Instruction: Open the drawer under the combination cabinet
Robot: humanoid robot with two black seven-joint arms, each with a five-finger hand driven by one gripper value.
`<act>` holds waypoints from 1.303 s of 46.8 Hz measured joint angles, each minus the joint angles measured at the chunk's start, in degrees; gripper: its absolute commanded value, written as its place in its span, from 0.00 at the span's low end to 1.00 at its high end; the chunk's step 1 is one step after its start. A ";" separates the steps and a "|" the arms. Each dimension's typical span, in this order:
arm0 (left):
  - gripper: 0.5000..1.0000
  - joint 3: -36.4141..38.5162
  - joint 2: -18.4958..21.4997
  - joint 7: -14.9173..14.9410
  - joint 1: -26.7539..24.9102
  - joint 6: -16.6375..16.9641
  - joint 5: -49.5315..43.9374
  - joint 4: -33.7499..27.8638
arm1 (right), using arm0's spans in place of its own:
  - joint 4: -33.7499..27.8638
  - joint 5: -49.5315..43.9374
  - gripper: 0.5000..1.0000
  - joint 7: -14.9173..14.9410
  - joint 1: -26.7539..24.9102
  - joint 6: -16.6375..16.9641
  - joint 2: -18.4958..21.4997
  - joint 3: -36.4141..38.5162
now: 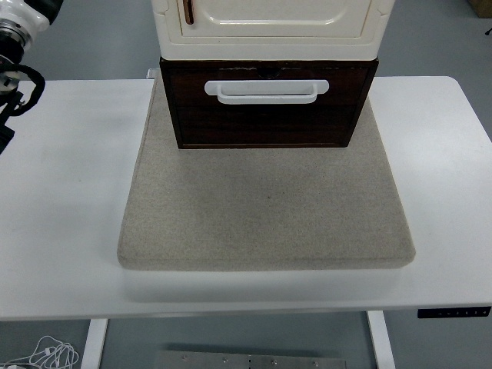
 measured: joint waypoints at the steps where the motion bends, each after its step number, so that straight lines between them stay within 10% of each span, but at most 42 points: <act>1: 1.00 -0.07 0.46 0.01 -0.74 -0.10 0.00 -0.04 | 0.02 0.00 0.85 0.00 0.01 0.00 0.00 0.00; 29: 1.00 11.31 12.08 0.70 -27.26 -0.38 2.55 -15.79 | 0.01 0.00 0.85 -0.01 -0.02 0.00 0.00 0.00; 61: 1.00 28.21 11.65 0.59 -34.73 1.36 17.62 -41.32 | 0.00 0.00 0.85 0.00 0.00 0.00 0.00 0.00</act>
